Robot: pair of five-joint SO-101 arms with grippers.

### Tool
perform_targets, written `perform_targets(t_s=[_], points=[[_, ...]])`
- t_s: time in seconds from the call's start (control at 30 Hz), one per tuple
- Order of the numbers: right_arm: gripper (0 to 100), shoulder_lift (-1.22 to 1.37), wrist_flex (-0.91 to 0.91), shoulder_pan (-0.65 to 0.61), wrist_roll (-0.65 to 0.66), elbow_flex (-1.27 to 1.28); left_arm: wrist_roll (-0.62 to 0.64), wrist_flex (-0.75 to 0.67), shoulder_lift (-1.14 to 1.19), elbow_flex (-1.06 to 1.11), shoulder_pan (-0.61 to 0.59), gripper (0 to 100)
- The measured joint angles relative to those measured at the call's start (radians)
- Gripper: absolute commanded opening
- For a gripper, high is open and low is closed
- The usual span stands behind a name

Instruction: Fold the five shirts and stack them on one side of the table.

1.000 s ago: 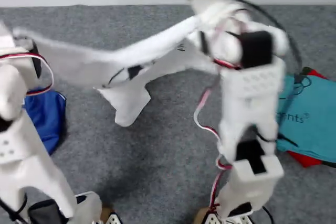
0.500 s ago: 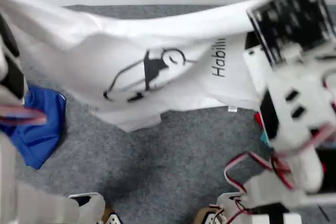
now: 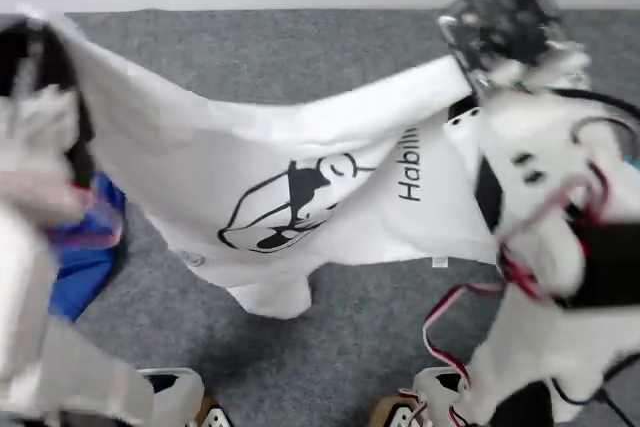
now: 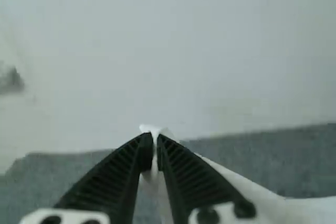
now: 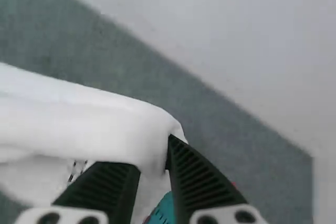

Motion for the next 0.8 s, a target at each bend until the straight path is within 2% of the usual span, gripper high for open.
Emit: perform_targets(t_s=[0.17,0.33,0.5,0.6,0.73,0.8], points=[[1.0,0.017,-0.049,0.011,0.055,0.350,-0.087,0.003,-0.002,0.411,0.000,0],[1.0,0.121,-0.245,0.052,0.089,0.664,-0.204,-0.012,0.000,0.904,0.061,0],[1.0,0.299,-0.420,0.092,0.091,0.741,-0.285,-0.132,0.002,1.315,0.115,1],[1.0,0.410,-0.470,0.118,0.091,0.741,-0.330,-0.184,0.002,1.435,0.127,3],[1.0,0.531,-0.474,0.138,0.069,0.681,-0.371,-0.199,0.002,1.444,0.124,18],[1.0,0.568,-0.474,0.138,0.061,0.641,-0.379,-0.199,0.002,1.436,0.124,22]])
